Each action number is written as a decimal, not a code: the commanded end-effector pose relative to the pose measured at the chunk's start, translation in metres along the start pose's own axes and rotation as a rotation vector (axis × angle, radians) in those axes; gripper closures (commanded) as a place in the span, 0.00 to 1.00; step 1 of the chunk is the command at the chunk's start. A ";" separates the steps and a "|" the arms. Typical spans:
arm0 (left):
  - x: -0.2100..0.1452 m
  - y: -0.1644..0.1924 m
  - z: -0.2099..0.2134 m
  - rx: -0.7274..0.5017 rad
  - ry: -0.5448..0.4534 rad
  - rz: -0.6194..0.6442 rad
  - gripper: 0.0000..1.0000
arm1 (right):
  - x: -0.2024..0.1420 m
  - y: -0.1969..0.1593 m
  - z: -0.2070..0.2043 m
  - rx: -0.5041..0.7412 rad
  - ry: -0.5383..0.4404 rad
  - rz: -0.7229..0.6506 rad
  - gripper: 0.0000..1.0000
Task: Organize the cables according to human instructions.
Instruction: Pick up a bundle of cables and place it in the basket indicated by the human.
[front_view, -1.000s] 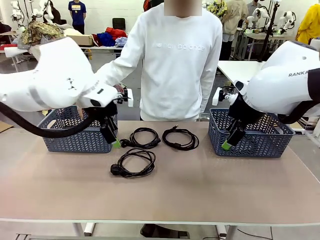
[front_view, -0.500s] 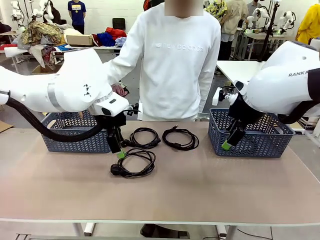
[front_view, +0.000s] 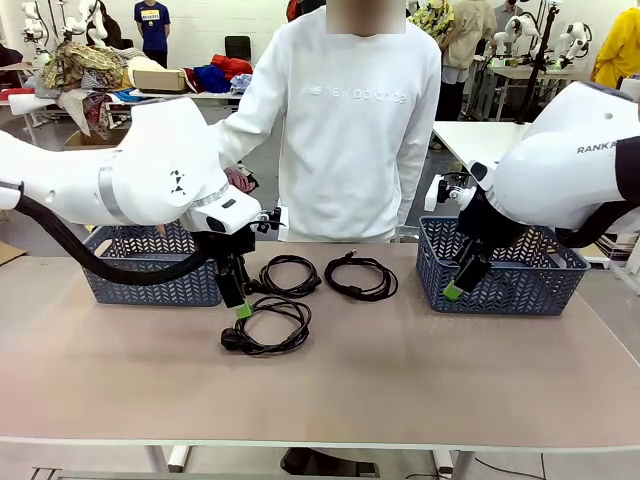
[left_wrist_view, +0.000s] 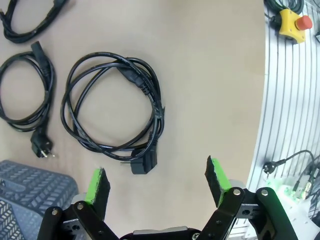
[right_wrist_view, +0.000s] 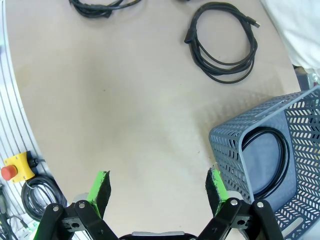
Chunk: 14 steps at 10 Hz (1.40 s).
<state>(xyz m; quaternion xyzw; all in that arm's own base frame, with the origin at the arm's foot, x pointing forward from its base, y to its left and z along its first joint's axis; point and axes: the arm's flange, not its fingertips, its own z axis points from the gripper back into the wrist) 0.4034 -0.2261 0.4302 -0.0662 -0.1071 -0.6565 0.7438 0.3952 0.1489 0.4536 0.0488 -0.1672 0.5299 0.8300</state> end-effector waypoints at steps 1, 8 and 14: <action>0.000 0.000 0.000 0.000 0.000 -0.001 0.00 | 0.000 0.000 0.001 -0.007 -0.003 -0.007 0.00; 0.018 -0.003 -0.073 -0.046 0.158 -0.213 0.00 | 0.000 0.000 0.001 -0.007 -0.003 -0.007 0.00; 0.031 0.008 -0.103 -0.081 0.184 -0.207 0.00 | 0.000 0.000 0.001 -0.007 -0.003 -0.007 0.00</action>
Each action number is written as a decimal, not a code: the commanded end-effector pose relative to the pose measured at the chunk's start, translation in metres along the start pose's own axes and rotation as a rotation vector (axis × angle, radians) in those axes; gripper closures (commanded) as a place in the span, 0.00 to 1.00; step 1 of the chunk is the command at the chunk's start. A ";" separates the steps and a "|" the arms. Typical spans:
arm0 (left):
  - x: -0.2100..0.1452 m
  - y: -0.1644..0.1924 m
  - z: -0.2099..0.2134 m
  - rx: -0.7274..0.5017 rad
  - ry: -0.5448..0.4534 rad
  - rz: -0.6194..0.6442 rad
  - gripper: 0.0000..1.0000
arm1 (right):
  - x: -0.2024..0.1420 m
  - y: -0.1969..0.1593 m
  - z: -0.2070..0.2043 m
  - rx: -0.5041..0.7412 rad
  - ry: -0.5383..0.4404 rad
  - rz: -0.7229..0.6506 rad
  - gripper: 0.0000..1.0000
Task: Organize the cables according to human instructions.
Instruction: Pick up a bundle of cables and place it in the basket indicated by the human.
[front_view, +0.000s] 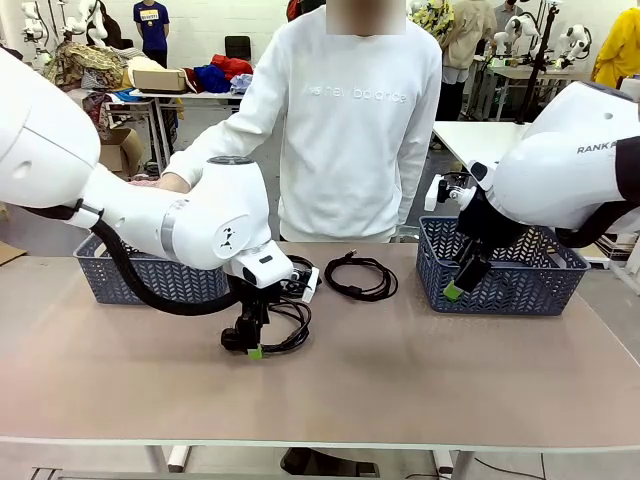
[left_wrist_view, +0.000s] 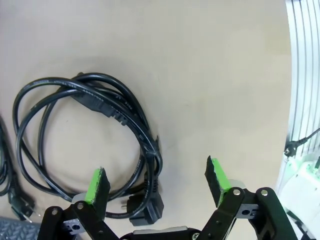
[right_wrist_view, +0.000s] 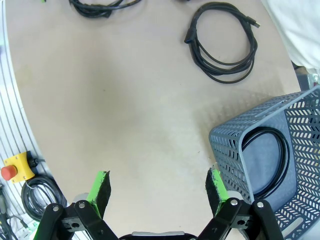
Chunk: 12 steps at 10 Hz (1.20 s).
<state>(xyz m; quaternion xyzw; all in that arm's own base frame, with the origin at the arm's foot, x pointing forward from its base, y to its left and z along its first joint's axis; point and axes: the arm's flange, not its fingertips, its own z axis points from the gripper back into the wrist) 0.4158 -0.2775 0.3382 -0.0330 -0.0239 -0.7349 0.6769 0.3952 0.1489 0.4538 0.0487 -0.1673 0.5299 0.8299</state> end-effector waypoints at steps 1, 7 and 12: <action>0.003 0.008 -0.003 -0.003 0.023 -0.004 0.00 | 0.000 0.000 0.001 -0.007 -0.003 -0.007 0.00; 0.010 0.010 -0.024 -0.028 0.029 0.002 0.00 | 0.000 0.000 0.001 -0.007 -0.003 -0.007 0.00; 0.010 0.012 -0.032 -0.060 0.027 0.002 0.00 | 0.000 0.000 0.001 -0.007 -0.003 -0.007 0.00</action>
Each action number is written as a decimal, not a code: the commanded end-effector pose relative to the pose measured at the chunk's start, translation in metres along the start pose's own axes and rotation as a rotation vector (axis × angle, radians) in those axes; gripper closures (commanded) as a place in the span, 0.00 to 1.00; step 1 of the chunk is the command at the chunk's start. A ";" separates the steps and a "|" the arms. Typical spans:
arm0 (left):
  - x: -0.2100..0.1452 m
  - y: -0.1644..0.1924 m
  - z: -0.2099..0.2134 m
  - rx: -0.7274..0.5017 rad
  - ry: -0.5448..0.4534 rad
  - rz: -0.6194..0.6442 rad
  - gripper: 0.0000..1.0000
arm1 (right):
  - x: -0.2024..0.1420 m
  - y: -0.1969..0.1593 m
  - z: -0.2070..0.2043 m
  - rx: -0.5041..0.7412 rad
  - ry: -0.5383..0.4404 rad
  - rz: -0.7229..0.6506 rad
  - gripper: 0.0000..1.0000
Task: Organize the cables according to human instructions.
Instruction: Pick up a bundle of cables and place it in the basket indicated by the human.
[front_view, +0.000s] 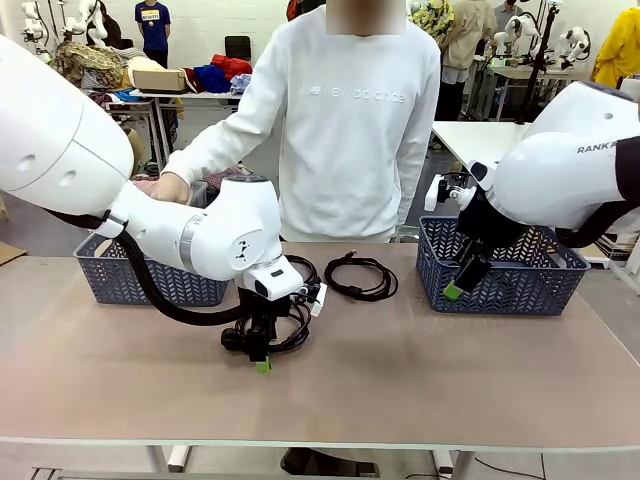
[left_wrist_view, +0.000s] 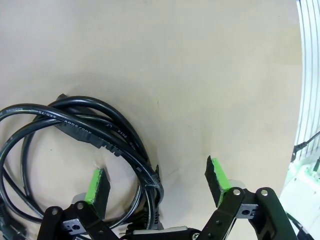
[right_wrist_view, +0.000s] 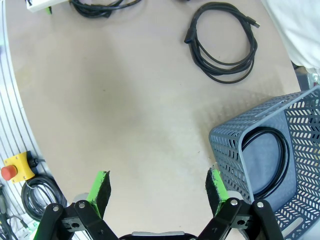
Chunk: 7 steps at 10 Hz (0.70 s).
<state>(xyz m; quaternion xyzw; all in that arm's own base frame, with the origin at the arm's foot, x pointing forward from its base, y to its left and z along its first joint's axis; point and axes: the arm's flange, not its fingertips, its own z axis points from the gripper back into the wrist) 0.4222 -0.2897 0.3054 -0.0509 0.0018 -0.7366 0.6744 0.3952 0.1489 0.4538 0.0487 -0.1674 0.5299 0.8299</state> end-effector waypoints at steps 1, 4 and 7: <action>0.002 0.003 0.002 -0.003 0.016 0.004 0.00 | 0.000 0.000 0.001 -0.007 -0.003 -0.007 0.00; 0.004 -0.004 0.003 -0.022 -0.004 -0.001 0.00 | 0.000 0.000 0.001 -0.007 -0.003 -0.007 0.00; 0.003 -0.007 0.002 -0.032 -0.001 0.025 0.00 | 0.000 0.000 0.001 -0.007 -0.003 -0.007 0.00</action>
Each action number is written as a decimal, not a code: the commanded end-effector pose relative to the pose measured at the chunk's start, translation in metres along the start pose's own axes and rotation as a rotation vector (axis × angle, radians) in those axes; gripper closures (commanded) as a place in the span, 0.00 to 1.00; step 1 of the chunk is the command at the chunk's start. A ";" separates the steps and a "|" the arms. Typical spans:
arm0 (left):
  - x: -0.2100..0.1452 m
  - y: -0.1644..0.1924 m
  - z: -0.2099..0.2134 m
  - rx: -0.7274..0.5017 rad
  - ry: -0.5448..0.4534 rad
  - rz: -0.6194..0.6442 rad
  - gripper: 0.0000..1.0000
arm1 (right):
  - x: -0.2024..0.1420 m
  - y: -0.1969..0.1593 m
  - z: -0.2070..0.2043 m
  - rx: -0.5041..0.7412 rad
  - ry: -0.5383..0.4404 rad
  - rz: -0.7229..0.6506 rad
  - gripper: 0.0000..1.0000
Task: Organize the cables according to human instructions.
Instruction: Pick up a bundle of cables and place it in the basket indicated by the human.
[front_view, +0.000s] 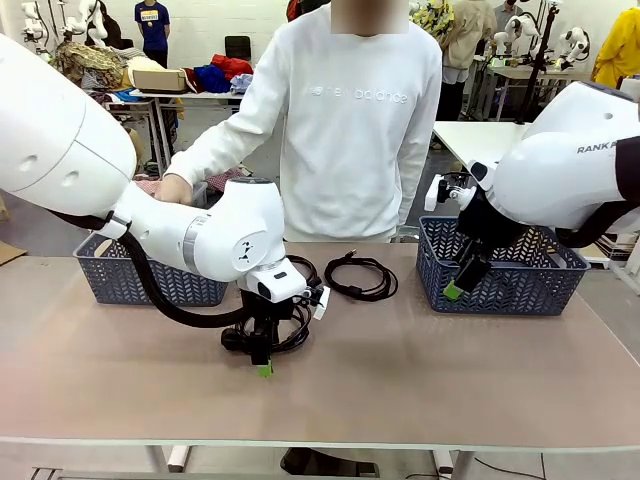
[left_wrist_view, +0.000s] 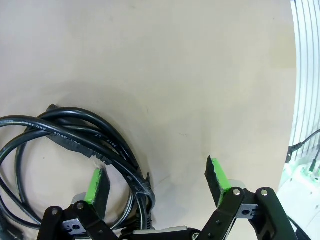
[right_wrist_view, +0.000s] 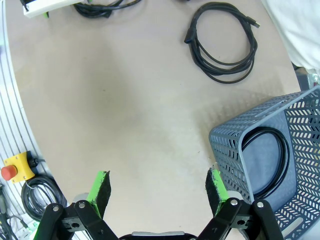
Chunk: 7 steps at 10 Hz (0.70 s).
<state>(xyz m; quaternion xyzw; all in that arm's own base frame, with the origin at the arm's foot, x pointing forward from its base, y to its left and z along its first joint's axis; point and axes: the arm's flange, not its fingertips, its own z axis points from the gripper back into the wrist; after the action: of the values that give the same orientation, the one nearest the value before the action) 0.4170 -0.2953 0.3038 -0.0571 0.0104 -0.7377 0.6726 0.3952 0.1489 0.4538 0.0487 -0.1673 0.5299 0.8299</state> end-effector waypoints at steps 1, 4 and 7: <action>-0.003 -0.003 0.005 -0.013 -0.010 0.033 0.00 | 0.000 0.000 0.001 -0.007 -0.003 -0.007 0.00; -0.005 -0.003 0.006 -0.002 0.005 0.062 0.20 | 0.000 0.000 0.001 -0.007 -0.003 -0.007 0.00; -0.006 -0.003 0.005 0.002 0.002 0.071 0.59 | 0.000 0.000 0.001 -0.007 -0.003 -0.007 0.00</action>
<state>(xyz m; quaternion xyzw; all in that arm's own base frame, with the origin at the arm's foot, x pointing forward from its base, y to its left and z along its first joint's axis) 0.4184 -0.2926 0.3078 -0.0558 0.0095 -0.7185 0.6933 0.3952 0.1489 0.4538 0.0487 -0.1674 0.5299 0.8299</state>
